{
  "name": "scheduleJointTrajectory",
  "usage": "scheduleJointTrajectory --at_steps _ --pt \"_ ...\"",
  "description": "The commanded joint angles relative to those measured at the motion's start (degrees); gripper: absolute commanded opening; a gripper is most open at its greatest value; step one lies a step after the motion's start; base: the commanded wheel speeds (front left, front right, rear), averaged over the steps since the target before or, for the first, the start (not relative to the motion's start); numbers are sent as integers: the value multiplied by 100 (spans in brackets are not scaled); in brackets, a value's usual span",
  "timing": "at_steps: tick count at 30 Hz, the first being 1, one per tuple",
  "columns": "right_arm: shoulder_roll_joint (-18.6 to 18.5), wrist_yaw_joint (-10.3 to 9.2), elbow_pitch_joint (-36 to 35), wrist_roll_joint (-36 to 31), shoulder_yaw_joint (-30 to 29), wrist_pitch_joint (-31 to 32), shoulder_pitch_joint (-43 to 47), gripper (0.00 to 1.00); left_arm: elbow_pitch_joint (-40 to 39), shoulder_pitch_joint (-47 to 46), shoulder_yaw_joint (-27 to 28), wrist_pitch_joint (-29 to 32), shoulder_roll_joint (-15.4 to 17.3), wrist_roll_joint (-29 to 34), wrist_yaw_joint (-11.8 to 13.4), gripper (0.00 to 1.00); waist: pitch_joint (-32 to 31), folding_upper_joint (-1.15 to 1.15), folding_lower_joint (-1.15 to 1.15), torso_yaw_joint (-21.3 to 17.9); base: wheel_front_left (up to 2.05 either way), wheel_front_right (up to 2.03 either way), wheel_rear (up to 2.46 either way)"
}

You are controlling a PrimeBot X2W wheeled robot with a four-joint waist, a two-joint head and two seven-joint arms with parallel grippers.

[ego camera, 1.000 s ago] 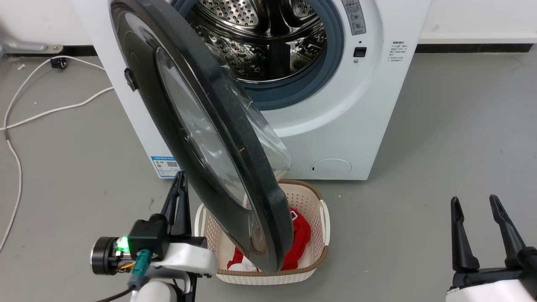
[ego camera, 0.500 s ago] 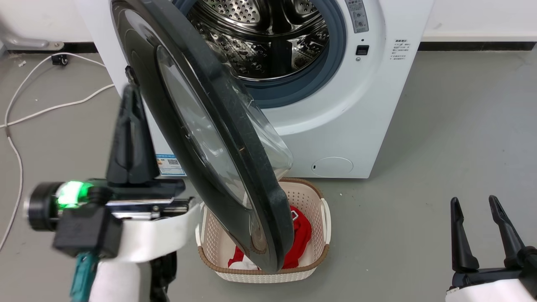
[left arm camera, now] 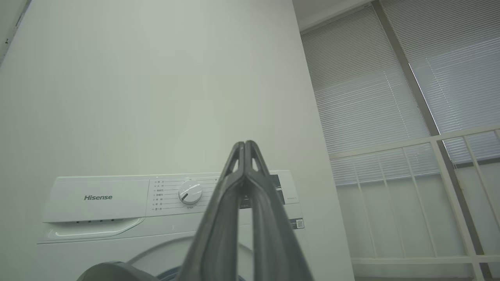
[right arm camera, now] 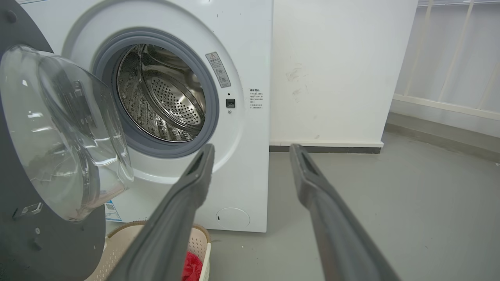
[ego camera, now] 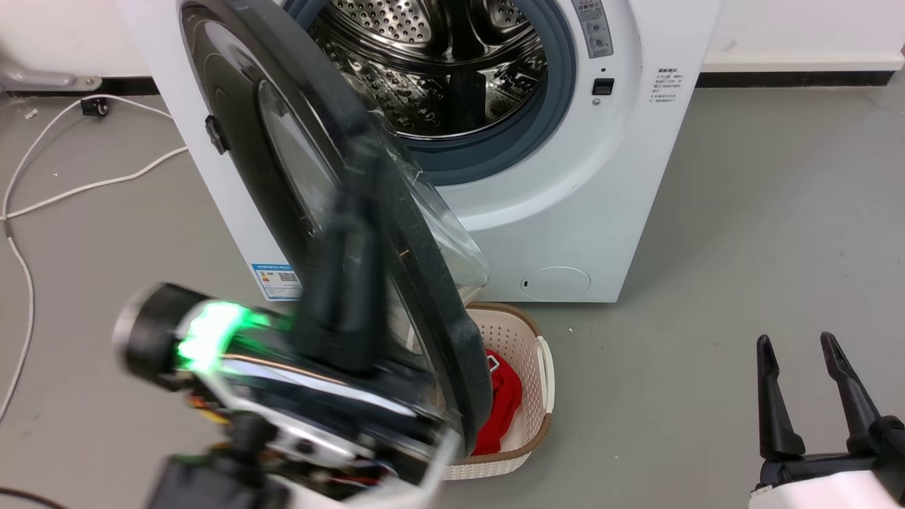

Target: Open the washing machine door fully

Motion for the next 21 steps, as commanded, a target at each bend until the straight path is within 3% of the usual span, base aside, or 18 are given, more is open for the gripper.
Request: scheduleJointTrajectory --at_steps 1,6,12,21 --pt "16 -4 20 9 -17 9 -44 100 1 64 -161 119 -3 -76 -68 0 -4 0 0 14 0 0 0" --pt "16 -4 34 11 -15 31 -1 100 262 286 -949 707 -17 -455 -285 0 -30 0 0 63 0 0 0" --pt "16 -4 34 27 39 57 56 100 905 815 -1505 1422 97 -775 -436 0 -62 0 0 91 0 0 0" --pt "16 -4 19 56 58 114 36 100 1850 1462 -1492 1782 413 -965 -268 0 -42 0 0 110 0 0 0"
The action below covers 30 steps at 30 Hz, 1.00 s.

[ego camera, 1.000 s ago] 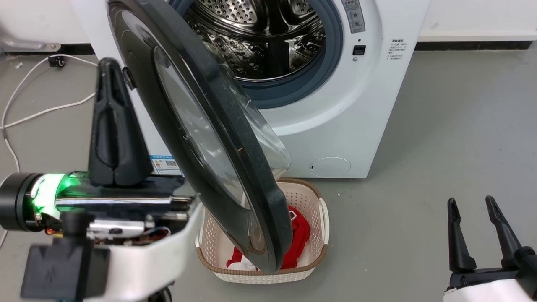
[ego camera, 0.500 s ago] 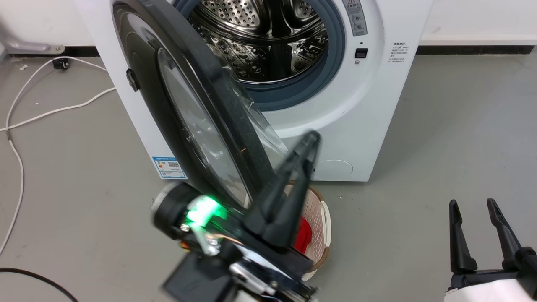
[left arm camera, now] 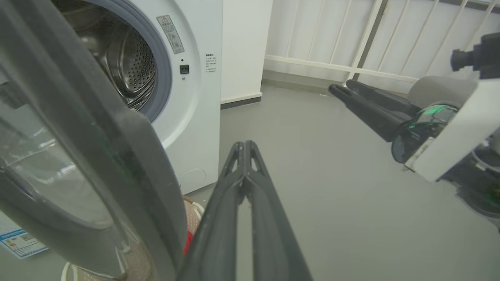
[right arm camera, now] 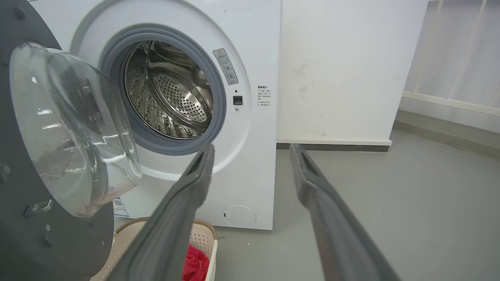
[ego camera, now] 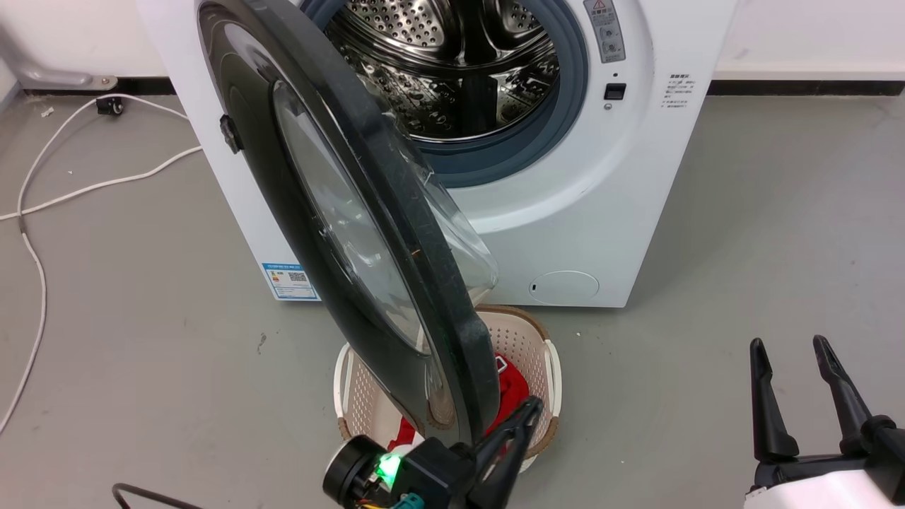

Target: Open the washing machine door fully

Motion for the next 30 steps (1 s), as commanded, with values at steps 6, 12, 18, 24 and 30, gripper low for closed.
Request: scheduleJointTrajectory --at_steps 6,12,18,24,30 --pt "15 -4 -12 36 25 37 -33 100 465 -313 158 -328 -60 13 42 0 30 0 -1 13 0 0 0" --pt "15 -4 24 75 70 45 -89 100 964 -738 272 -712 -248 -87 147 0 71 0 -1 -68 0 0 0" --pt "15 -4 110 106 73 -2 -142 100 1384 -1116 360 -901 -335 -179 202 0 99 0 -1 -142 0 0 0" --pt "15 -4 202 167 82 -9 -168 100 1617 -1240 473 -1034 -339 -247 351 0 112 0 -1 -189 0 0 0" --pt "15 -4 259 179 53 -46 -191 100 1740 -1223 521 -1083 -322 -272 461 0 104 0 -1 -194 0 0 0"
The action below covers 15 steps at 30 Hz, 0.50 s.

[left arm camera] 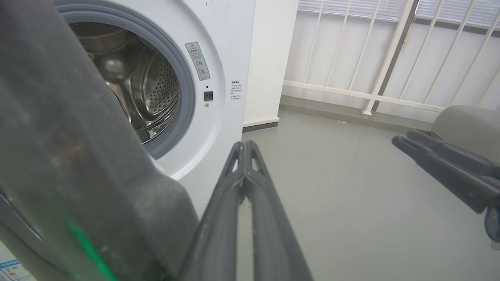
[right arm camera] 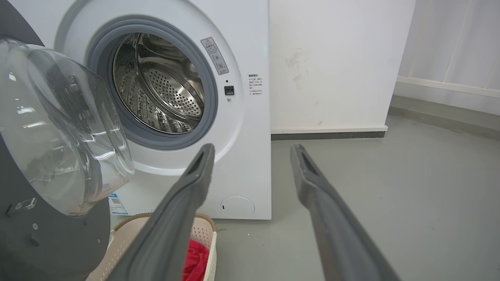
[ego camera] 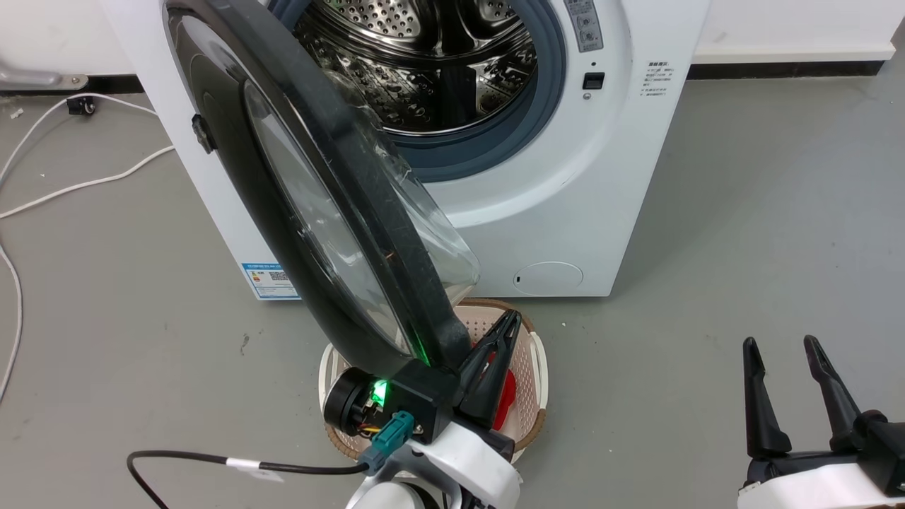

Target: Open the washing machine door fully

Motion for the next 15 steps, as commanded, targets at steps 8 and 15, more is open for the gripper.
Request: scheduleJointTrajectory --at_steps 8,15 --pt "14 -4 69 46 62 -56 -63 100 -165 261 270 37 282 59 356 0 -43 0 0 2 0 0 0" --pt "14 -4 112 38 53 -68 -28 100 -692 687 373 176 521 153 650 0 -90 0 0 62 0 0 0"
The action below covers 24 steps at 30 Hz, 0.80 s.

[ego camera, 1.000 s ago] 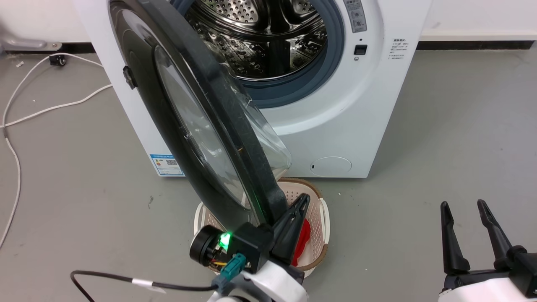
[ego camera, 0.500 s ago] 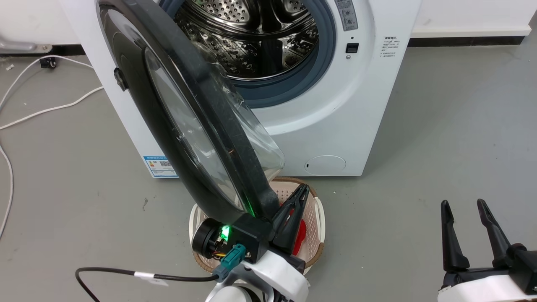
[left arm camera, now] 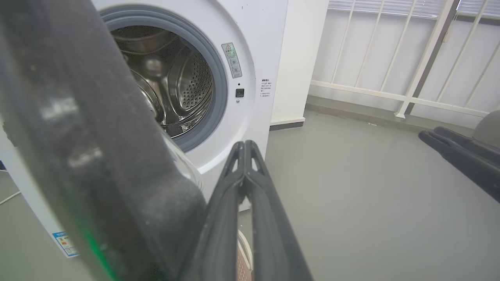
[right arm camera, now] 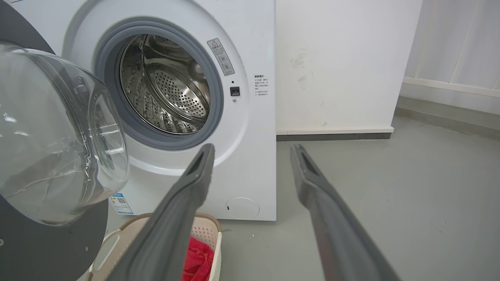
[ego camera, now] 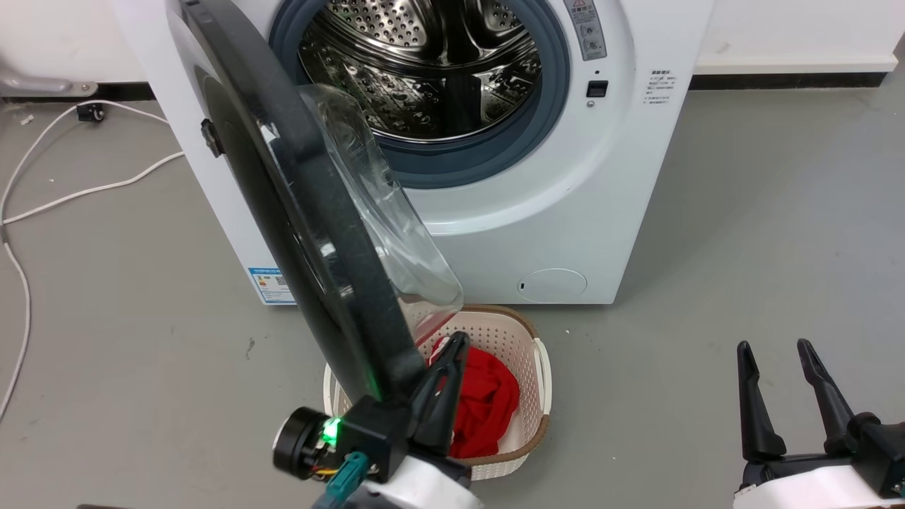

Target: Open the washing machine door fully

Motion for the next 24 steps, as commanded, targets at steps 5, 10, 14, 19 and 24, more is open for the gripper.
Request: scheduleJointTrajectory --at_steps 5,10,14,19,24 --pt "14 -4 26 23 -18 -24 14 100 -371 365 188 143 242 62 271 0 -31 0 0 110 0 0 0" --pt "13 -4 29 30 -35 -20 75 100 -829 746 202 308 358 124 482 0 -83 0 0 267 0 0 0" --pt "14 -4 5 46 -55 -22 99 100 -1039 1021 248 422 487 132 607 0 -88 0 0 462 0 0 0" --pt "13 -4 -2 68 -51 -30 88 100 -1082 1194 323 479 569 103 704 0 -66 0 0 717 0 0 0" --pt "12 -4 37 95 -69 -49 46 100 -1102 1271 406 481 624 79 775 0 -54 0 0 947 0 0 0"
